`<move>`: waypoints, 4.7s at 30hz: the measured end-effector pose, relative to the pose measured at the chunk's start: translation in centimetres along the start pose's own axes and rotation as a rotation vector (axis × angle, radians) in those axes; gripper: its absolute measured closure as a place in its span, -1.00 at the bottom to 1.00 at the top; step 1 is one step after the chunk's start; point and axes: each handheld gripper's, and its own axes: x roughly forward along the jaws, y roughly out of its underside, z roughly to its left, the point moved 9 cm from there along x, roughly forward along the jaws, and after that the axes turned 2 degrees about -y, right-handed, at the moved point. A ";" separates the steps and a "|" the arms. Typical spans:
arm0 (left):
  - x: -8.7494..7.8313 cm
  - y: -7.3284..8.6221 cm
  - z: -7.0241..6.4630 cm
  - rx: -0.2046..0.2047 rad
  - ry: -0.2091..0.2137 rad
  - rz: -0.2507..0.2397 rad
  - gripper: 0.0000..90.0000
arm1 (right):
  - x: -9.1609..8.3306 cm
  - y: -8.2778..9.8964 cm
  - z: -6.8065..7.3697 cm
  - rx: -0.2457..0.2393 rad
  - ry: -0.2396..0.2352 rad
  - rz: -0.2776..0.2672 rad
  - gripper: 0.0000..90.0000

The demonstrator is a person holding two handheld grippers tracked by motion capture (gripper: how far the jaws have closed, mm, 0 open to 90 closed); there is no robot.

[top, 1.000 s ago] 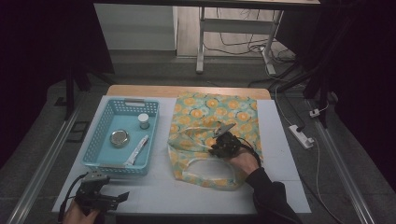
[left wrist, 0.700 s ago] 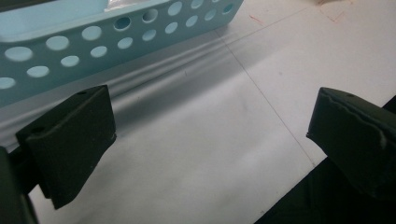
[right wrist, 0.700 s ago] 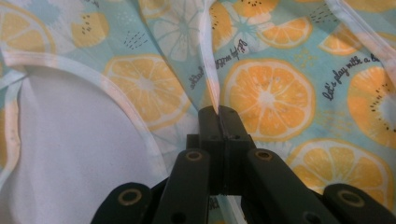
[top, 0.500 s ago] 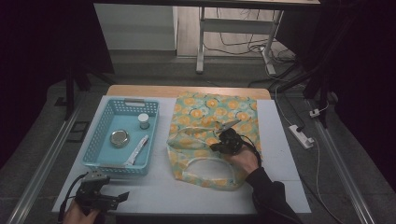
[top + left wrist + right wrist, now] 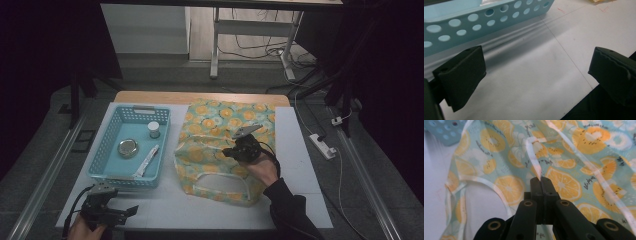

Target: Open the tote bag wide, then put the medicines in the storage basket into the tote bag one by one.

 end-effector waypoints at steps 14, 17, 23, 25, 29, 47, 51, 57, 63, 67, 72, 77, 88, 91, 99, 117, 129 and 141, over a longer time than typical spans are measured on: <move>0.0 0.0 0.0 -0.002 0.000 0.003 -0.98 | -2.0 -2.8 2.1 0.002 -0.049 -0.038 1.00; 0.0 0.0 0.0 -0.002 0.001 0.003 -0.98 | -2.2 -3.2 2.5 0.005 -0.056 -0.040 1.00; 0.0 0.0 0.0 -0.002 0.001 0.004 -0.98 | -2.6 -4.1 3.3 0.013 -0.066 -0.049 1.00; 0.0 0.0 0.0 -0.003 0.001 0.004 -0.98 | -2.6 -4.2 3.4 0.012 -0.066 -0.052 1.00; 0.0 0.0 0.0 -0.002 0.001 0.004 -0.98 | -3.0 -4.5 3.6 0.001 -0.064 -0.063 1.00; 0.0 0.0 0.0 -0.005 -0.003 0.000 -0.98 | -4.0 -5.1 3.2 -0.007 -0.041 -0.098 1.00; -0.1 0.0 0.1 -0.012 -0.002 -0.006 -0.98 | -3.9 -5.0 3.3 -0.011 -0.044 -0.093 1.00; -0.2 0.0 0.2 -0.016 -0.008 -0.016 -0.99 | -3.9 -4.9 3.2 -0.018 -0.038 -0.092 1.00; -0.3 -0.1 0.2 -0.018 -0.015 -0.026 -1.00 | -3.8 -4.9 3.2 -0.021 -0.038 -0.091 1.00; -0.4 -0.1 0.2 -0.020 -0.013 -0.037 -1.00 | -3.8 -4.9 3.3 -0.022 -0.041 -0.091 1.00; -0.6 -0.2 0.2 -0.025 -0.004 -0.051 -1.00 | -3.7 -4.8 3.3 -0.023 -0.043 -0.091 1.00; -0.8 -0.2 0.3 -0.022 -0.010 -0.052 -1.00 | -3.7 -4.8 3.3 -0.023 -0.046 -0.091 1.00; -1.6 -0.8 0.1 -0.006 0.009 -0.089 -1.00 | -3.6 -4.7 3.3 -0.024 -0.047 -0.086 1.00; -1.8 -1.0 -0.1 0.006 0.023 -0.095 -1.00 | -3.5 -4.6 3.3 -0.025 -0.047 -0.085 1.00; -2.6 -1.4 -0.1 0.009 0.052 -0.123 -1.00 | -3.5 -4.5 3.2 -0.025 -0.045 -0.083 1.00; -4.2 -3.3 -0.1 0.047 0.027 -0.178 -1.00 | -3.6 -4.5 3.2 -0.029 -0.049 -0.088 1.00; -4.4 -4.8 0.4 0.037 0.032 -0.172 -1.00 | -3.8 -4.6 3.3 -0.032 -0.052 -0.096 1.00; -4.2 -7.3 1.7 0.054 0.038 -0.196 -1.00 | -4.0 -4.8 3.4 -0.033 -0.057 -0.106 1.00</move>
